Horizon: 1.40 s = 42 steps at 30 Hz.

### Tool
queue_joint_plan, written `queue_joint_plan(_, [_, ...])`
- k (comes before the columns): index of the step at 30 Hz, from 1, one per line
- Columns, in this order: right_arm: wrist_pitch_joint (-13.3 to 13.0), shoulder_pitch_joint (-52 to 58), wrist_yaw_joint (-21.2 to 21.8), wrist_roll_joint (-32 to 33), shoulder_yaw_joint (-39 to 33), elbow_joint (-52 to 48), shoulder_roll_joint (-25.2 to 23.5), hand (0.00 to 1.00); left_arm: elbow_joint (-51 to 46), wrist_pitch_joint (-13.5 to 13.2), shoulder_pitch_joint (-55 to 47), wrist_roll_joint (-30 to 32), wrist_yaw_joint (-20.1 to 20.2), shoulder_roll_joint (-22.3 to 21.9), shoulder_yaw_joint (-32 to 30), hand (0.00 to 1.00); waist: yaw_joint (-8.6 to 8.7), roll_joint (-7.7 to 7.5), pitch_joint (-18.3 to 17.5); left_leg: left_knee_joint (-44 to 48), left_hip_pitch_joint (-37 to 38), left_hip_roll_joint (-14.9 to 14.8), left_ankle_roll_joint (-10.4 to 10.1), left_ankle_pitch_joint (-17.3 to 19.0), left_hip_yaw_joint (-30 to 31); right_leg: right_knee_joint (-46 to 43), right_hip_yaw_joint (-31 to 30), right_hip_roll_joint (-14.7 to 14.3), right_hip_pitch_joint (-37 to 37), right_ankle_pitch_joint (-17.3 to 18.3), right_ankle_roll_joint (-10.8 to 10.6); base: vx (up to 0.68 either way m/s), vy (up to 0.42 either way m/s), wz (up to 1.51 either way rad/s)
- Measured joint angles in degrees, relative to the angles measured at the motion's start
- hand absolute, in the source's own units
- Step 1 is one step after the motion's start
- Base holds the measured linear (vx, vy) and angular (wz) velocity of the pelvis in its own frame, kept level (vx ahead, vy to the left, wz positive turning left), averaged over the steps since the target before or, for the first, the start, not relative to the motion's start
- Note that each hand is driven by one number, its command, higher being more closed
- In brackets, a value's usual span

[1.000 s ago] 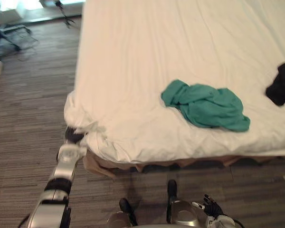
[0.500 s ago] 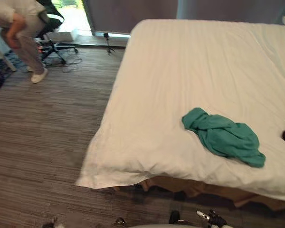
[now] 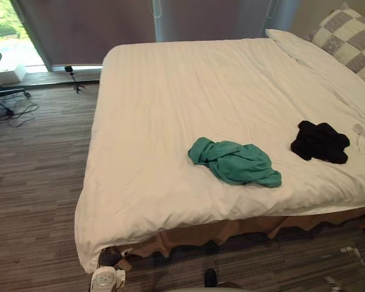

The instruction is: Tidy the bed and pick cloth on bed and put in laundry

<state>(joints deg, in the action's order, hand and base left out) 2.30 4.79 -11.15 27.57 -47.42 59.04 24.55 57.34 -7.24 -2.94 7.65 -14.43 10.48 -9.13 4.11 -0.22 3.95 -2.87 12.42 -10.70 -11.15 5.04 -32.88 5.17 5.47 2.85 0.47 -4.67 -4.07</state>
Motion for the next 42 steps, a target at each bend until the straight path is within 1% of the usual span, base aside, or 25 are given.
queue_joint_plan(2, [-1.54, -1.03, -1.28, -0.12, -1.53, -1.43, 3.30, 1.00, 0.38, 0.81, -0.10, -0.02, 0.04, 0.99, 0.01, 0.00, 0.25, -0.17, -0.09, 0.03, -0.13, -0.01, 0.00, 0.16, -0.46, -0.01, -0.37, -0.12, -0.33, -0.03, -0.02, -0.01, -0.031, -0.13])
queue_joint_plan(4, [-3.03, -2.35, -2.65, -0.63, -1.61, -7.60, 5.61, 1.00, 0.45, 1.50, -1.05, -0.99, 0.09, 1.61, 0.10, 0.00, 0.40, -0.28, -0.13, 0.03, 0.29, 0.06, 0.03, 0.33, -0.99, -0.01, -0.97, -0.11, -0.31, -0.05, -0.04, -0.02, -0.011, -0.13])
queue_joint_plan(7, [-4.27, -4.54, -3.46, -2.70, 3.71, -18.87, 8.45, 1.00, -0.31, 1.86, -3.05, -2.42, 0.24, 1.65, 0.35, 0.00, 0.54, -0.32, -0.14, 0.03, 0.46, 0.41, 0.11, 0.46, -1.04, -0.01, -1.26, 0.12, -0.29, -0.06, -0.05, -0.04, -0.017, -0.04])
queue_joint_plan(10, [-4.51, -7.79, -1.71, -5.25, 11.74, -30.80, 9.97, 1.00, -1.12, 2.42, -4.93, -3.23, 0.75, 1.55, 1.32, 0.00, 0.50, -0.53, -0.20, 0.04, 0.40, 0.42, 0.12, 0.46, -0.84, 0.00, -1.04, 0.16, -0.35, -0.06, -0.06, -0.05, -0.033, 0.03])
queue_joint_plan(12, [-4.70, -10.84, 1.93, -7.54, 19.40, -39.45, 10.65, 1.00, -1.15, 2.97, -5.64, -3.22, 1.17, 1.13, 1.37, 0.00, 0.23, -0.81, -0.15, 0.11, 0.21, 0.32, 0.12, 0.44, -0.28, 0.00, -0.58, 0.16, -0.44, -0.06, -0.06, -0.06, -0.046, 0.14])
queue_joint_plan(13, [-4.73, -12.48, 5.28, -7.56, 23.92, -43.68, 11.00, 1.00, -1.15, 3.30, -5.79, -3.17, 1.22, 0.73, 1.38, 0.00, -0.10, -1.08, -0.27, 0.21, -0.36, 0.26, 0.14, 0.40, 0.63, 0.00, 0.17, 0.28, -0.55, -0.05, -0.05, -0.05, -0.041, 0.21])
queue_joint_plan(14, [-4.76, -13.25, 6.96, -7.30, 25.79, -45.08, 11.16, 1.00, -1.17, 3.55, -5.80, -3.13, 1.23, 0.56, 1.38, 0.00, -0.37, -1.18, -0.28, 0.20, -0.52, 0.26, 0.16, 0.34, 0.84, 0.00, 0.42, 0.33, -0.60, -0.05, -0.05, -0.04, -0.036, 0.21])
queue_joint_plan(15, [-5.01, -15.23, 10.69, -7.07, 29.91, -47.46, 11.53, 1.00, -1.18, 4.20, -5.93, -3.09, 1.24, 0.15, 1.37, 0.00, -1.03, -1.38, -0.27, 0.20, -0.66, 0.26, 0.16, 0.33, 1.08, 0.00, 0.62, 0.37, -0.61, -0.05, -0.05, -0.02, -0.025, 0.17])
queue_joint_plan(16, [-5.25, -17.43, 14.24, -5.97, 33.54, -49.03, 11.54, 1.00, -1.17, 4.59, -6.23, -3.06, 1.26, -0.27, 1.37, 0.00, -1.47, -1.52, -0.36, 0.21, -0.98, 0.27, 0.19, 0.30, 1.71, 0.00, 1.22, 0.52, -0.56, -0.04, -0.06, -0.02, -0.022, 0.23])
queue_joint_plan(17, [-5.36, -18.70, 15.83, -4.90, 35.74, -49.62, 11.53, 1.00, -1.16, 4.85, -6.37, -3.02, 1.26, -0.49, 1.36, 0.00, -1.71, -1.60, -0.42, 0.20, -1.38, 0.30, 0.36, 0.17, 2.33, 0.00, 1.96, 0.69, -0.53, -0.03, -0.07, -0.02, -0.018, 0.37])
queue_joint_plan(19, [-5.52, -22.84, 21.35, -2.11, 41.19, -49.38, 11.43, 1.00, -1.15, 5.34, -6.53, -2.59, 1.27, -1.19, 1.34, 0.00, -2.40, -1.86, -0.44, 0.16, -2.17, 0.46, 0.52, -0.10, 3.90, 0.00, 3.72, 1.10, -0.48, -0.03, -0.07, -0.01, -0.022, 0.38])
queue_joint_plan(21, [-5.81, -27.43, 27.17, -0.83, 47.52, -48.78, 10.68, 1.00, -1.14, 5.41, -7.02, -2.17, 1.26, -2.18, 1.27, 0.00, -4.53, -1.92, -0.45, 0.09, -2.57, 0.56, 0.75, -0.40, 5.80, 0.00, 6.48, 1.50, 0.22, -0.03, -0.07, -0.01, -0.026, 0.43])
queue_joint_plan(25, [-7.16, -34.01, 33.12, 0.00, 54.27, -46.36, 5.65, 1.00, -1.09, 5.16, -7.91, -2.19, 1.15, -2.68, 1.25, 0.00, -5.82, -2.04, -0.46, 0.02, -3.51, 0.71, 1.14, -0.94, 9.57, 0.00, 10.55, 2.16, 1.56, -0.04, -0.06, -0.02, -0.010, 0.50])
queue_joint_plan(27, [-7.47, -37.63, 36.02, 0.15, 59.29, -46.38, 2.44, 1.00, -0.79, 4.91, -7.91, -2.53, 1.03, -2.68, 1.10, 0.00, -7.43, -2.19, -0.42, 0.00, -4.38, 0.97, 1.63, -1.34, 10.96, 0.01, 12.10, 2.64, 1.56, -0.05, -0.04, -0.03, -0.006, 0.36])
queue_joint_plan(29, [-7.43, -40.23, 38.08, 1.27, 64.88, -46.52, -1.15, 1.00, -0.39, 4.61, -8.03, -3.45, 0.98, -2.67, 1.05, 0.00, -8.34, -2.31, -0.40, -0.02, -4.96, 1.15, 1.99, -1.84, 11.95, 0.01, 13.10, 2.93, 1.73, -0.07, -0.01, -0.04, -0.009, 0.30])
queue_joint_plan(31, [-6.54, -43.49, 39.22, 2.24, 73.86, -46.88, -6.79, 1.00, 0.00, 3.78, -7.89, -4.35, 0.98, -2.68, 0.44, 0.00, -9.93, -2.79, 0.10, 0.00, -5.51, 1.29, 2.16, -2.21, 12.55, 0.02, 13.47, 3.13, 1.57, -0.08, -0.01, -0.05, -0.010, 0.16])
queue_joint_plan(33, [-4.43, -46.39, 38.94, 1.87, 82.82, -46.79, -13.63, 1.00, 0.34, 3.65, -7.09, -4.73, 0.97, -2.31, -0.64, 0.00, -10.82, -3.95, 1.33, 0.11, -6.65, 1.22, 2.19, -2.87, 13.46, 0.03, 14.47, 3.21, 1.14, -0.11, 0.04, -0.08, -0.028, 0.21])
queue_joint_plan(34, [-3.78, -47.27, 38.68, 1.34, 85.41, -46.60, -16.09, 1.00, 0.37, 3.64, -6.81, -5.22, 0.97, -2.10, -0.65, 0.00, -11.31, -3.95, 2.16, 0.14, -7.34, 1.21, 2.12, -3.04, 13.62, 0.03, 14.46, 3.23, 0.43, -0.17, 0.14, -0.12, -0.043, 0.09])
queue_joint_plan(35, [-3.14, -48.58, 38.28, -0.39, 88.76, -46.17, -19.84, 1.00, 0.37, 3.63, -6.05, -5.65, 0.97, -1.93, -0.72, 0.00, -12.32, -4.90, 3.38, 0.24, -8.54, 1.24, 2.21, -3.55, 13.66, 0.02, 14.37, 3.26, -0.82, -0.56, 0.69, -0.09, -0.035, -0.03])
queue_joint_plan(36, [-2.76, -49.33, 38.04, -1.16, 90.05, -45.62, -21.58, 1.00, 0.37, 3.49, -5.50, -5.68, 0.96, -1.91, -0.75, 0.00, -12.83, -5.16, 4.42, 0.25, -9.02, 1.22, 2.26, -3.85, 13.70, 0.02, 14.38, 3.28, -1.26, -0.80, 1.01, -0.13, -0.036, 0.05])
queue_joint_plan(37, [-1.90, -50.82, 37.66, -3.48, 91.63, -43.49, -24.95, 1.00, 0.39, 2.87, -4.29, -5.68, 0.96, -1.92, -0.72, 0.00, -13.52, -5.75, 6.64, 0.48, -10.39, 1.31, 2.38, -4.36, 14.03, 0.02, 14.58, 3.45, -2.15, -1.12, 1.16, -0.12, -0.024, 0.21])
queue_joint_plan(38, [-1.34, -51.94, 37.35, -5.55, 92.16, -41.24, -27.26, 1.00, 0.11, 2.31, -3.29, -5.68, 0.95, -1.85, -0.64, 0.00, -14.00, -5.79, 9.07, 1.20, -11.85, 1.33, 2.57, -4.74, 14.73, 0.02, 14.85, 3.56, -2.87, -1.63, 1.38, -0.15, -0.022, 0.27])
queue_joint_plan(39, [-1.16, -52.31, 37.19, -6.36, 92.49, -40.56, -27.87, 1.00, 0.02, 1.77, -2.95, -5.69, 0.94, -1.81, -0.52, 0.00, -14.30, -5.79, 10.15, 1.39, -12.56, 1.39, 2.69, -4.92, 14.84, 0.02, 15.01, 3.62, -3.37, -1.79, 1.33, -0.17, -0.016, 0.20])
queue_joint_plan(40, [-0.32, -52.70, 36.94, -7.95, 93.25, -39.94, -28.59, 1.00, -0.37, 1.03, -2.40, -5.70, 0.84, -1.88, -0.37, 0.00, -15.04, -5.62, 12.54, 1.54, -14.27, 1.57, 2.77, -5.22, 15.01, 0.02, 15.05, 3.99, -4.81, -2.41, 1.45, -0.16, -0.008, 0.11])
queue_joint_plan(42, [0.19, -52.92, 36.45, -9.37, 93.55, -39.97, -28.49, 1.00, -1.02, 0.32, -1.23, -5.83, 0.57, -2.06, 0.31, 0.00, -15.27, -4.86, 16.12, 1.63, -16.54, 2.02, 3.25, -6.12, 15.80, 0.01, 15.38, 4.28, -6.80, -2.98, 1.54, -0.16, -0.001, 0.12])
